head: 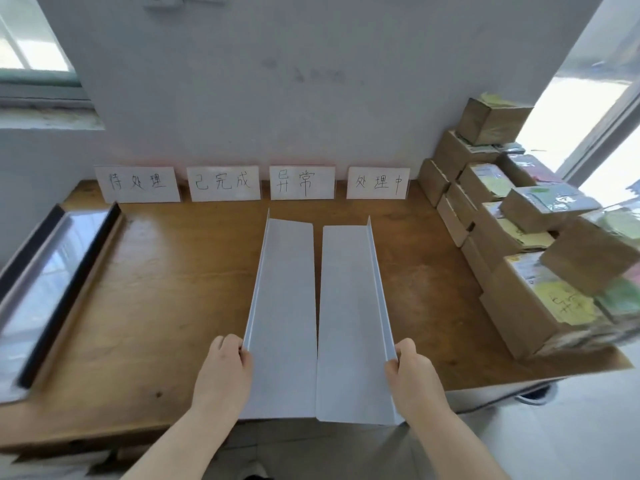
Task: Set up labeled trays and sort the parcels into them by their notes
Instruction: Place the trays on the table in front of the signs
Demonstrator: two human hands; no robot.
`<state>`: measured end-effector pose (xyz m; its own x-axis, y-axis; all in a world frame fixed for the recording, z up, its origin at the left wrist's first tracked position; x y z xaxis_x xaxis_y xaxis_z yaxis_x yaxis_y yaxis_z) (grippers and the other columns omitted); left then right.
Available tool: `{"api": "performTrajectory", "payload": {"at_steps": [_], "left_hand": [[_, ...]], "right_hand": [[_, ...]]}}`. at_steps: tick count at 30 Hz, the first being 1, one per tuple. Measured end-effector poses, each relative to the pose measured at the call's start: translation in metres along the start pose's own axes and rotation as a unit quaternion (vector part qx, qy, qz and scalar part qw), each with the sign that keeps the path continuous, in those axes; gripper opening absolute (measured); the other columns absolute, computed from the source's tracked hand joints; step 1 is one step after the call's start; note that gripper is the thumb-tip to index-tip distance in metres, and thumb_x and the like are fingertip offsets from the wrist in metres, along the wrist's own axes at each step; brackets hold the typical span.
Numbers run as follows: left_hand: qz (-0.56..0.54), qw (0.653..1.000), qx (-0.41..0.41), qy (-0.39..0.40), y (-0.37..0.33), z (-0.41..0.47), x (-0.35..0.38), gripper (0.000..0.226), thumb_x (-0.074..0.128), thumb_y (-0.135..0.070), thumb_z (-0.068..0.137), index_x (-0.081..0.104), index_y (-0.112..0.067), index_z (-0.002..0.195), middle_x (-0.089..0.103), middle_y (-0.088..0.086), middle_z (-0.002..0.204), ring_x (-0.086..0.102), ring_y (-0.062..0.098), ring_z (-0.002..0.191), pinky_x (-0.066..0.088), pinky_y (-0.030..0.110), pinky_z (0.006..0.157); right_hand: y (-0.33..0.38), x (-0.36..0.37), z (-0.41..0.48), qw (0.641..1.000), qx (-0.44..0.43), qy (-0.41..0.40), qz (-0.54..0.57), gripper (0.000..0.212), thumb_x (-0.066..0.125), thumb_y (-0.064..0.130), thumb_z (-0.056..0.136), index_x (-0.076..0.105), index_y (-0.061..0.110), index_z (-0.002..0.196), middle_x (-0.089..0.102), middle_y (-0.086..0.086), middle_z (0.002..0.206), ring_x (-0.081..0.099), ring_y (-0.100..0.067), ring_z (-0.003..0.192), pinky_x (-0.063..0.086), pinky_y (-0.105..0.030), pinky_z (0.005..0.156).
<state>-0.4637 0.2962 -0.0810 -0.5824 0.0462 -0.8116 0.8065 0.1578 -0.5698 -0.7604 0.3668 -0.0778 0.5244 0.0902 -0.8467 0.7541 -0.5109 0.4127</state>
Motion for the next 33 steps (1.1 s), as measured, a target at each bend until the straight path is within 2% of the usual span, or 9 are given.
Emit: {"api": "performTrajectory", "payload": {"at_steps": [5,13,17,20,22,24,26,28,33], "left_hand": [[0.012,1.0,0.0,0.009,0.0,0.024,0.012,0.016,0.042,-0.015,0.098,0.051,-0.011,0.085,0.043,-0.001,0.087,0.049,0.018,0.065,0.033,0.026,0.053],[0.096,0.987,0.071,0.111,-0.015,0.067,0.054,0.017,0.044,-0.023,0.099,0.056,-0.012,0.103,0.043,-0.006,0.091,0.041,0.006,0.067,0.035,0.015,0.065],[0.126,0.977,0.11,0.132,-0.028,0.078,0.066,0.026,0.057,-0.03,0.093,0.056,-0.011,0.11,0.045,-0.003,0.093,0.037,0.007,0.063,0.046,0.028,0.075],[0.218,0.949,0.202,0.106,-0.037,0.078,0.071,0.071,0.093,-0.013,0.045,0.065,0.0,0.11,0.059,0.012,0.094,0.058,0.023,0.077,0.055,0.032,0.062],[0.275,0.925,0.239,0.105,-0.051,0.073,0.08,0.091,0.092,-0.005,0.029,0.064,0.005,0.115,0.061,0.02,0.11,0.06,0.035,0.098,0.057,0.04,0.072],[0.294,0.901,0.279,0.156,-0.073,0.062,0.095,0.092,0.088,-0.009,0.054,0.047,0.008,0.134,0.046,0.025,0.14,0.048,0.037,0.127,0.046,0.043,0.098],[0.308,0.882,0.299,0.194,-0.083,0.055,0.119,0.072,0.051,-0.015,0.096,0.007,0.001,0.15,0.004,0.016,0.159,0.011,0.028,0.147,0.014,0.037,0.117],[0.301,0.888,0.267,0.222,-0.085,0.056,0.136,0.063,0.027,-0.027,0.104,-0.012,-0.007,0.149,-0.019,0.006,0.156,-0.008,0.022,0.148,0.0,0.034,0.118],[0.324,0.875,0.236,0.271,-0.087,0.058,0.161,0.067,0.023,-0.041,0.103,-0.027,-0.011,0.138,-0.033,0.001,0.145,-0.019,0.018,0.145,-0.012,0.029,0.112]], "right_hand": [[-0.002,0.0,0.026,1.0,0.022,-0.012,-0.01,0.021,0.039,0.023,0.098,0.047,0.011,0.113,0.059,-0.006,0.093,0.055,-0.022,0.08,0.048,-0.033,0.072],[-0.007,0.008,0.081,0.991,0.074,0.007,-0.113,0.02,0.039,0.02,0.097,0.042,0.011,0.115,0.061,-0.005,0.1,0.056,-0.019,0.078,0.043,-0.026,0.062],[-0.007,0.01,0.093,0.987,0.083,-0.009,-0.141,0.025,0.048,0.018,0.095,0.039,0.015,0.118,0.061,-0.001,0.104,0.062,-0.015,0.088,0.048,-0.02,0.06],[0.014,0.011,0.092,0.978,-0.02,-0.072,-0.194,0.064,0.046,0.015,0.095,0.012,0.014,0.15,0.021,-0.005,0.156,0.022,-0.023,0.143,0.028,-0.03,0.112],[0.035,0.023,0.091,0.972,-0.117,-0.05,-0.199,0.072,0.039,0.008,0.096,-0.006,0.013,0.151,-0.01,-0.005,0.16,-0.015,-0.022,0.145,0.0,-0.033,0.116],[0.049,0.042,0.098,0.967,-0.175,-0.001,-0.185,0.068,0.032,0.006,0.097,-0.011,0.011,0.149,-0.025,0.0,0.15,-0.027,-0.017,0.137,-0.009,-0.03,0.111],[0.048,0.057,0.111,0.969,-0.171,0.044,-0.175,0.063,0.029,0.009,0.1,-0.01,0.01,0.15,-0.03,0.003,0.145,-0.026,-0.016,0.139,-0.011,-0.029,0.11],[0.037,0.066,0.122,0.969,-0.151,0.077,-0.179,0.059,0.025,0.019,0.103,-0.01,0.01,0.15,-0.025,0.0,0.154,-0.019,-0.019,0.145,-0.009,-0.032,0.114],[0.011,0.064,0.132,0.962,-0.157,0.124,-0.187,0.06,0.022,0.031,0.104,-0.014,0.013,0.149,-0.019,-0.001,0.158,-0.026,-0.012,0.137,-0.01,-0.032,0.114]]}}
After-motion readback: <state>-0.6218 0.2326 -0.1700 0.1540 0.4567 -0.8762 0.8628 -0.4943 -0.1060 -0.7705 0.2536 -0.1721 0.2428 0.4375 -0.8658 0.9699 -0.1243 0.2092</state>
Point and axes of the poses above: each hand's wrist, its own z-axis towards the middle knuckle, its own x-axis out of the palm, y = z × x, the point moved 7 cm from there along z, towards the middle knuckle
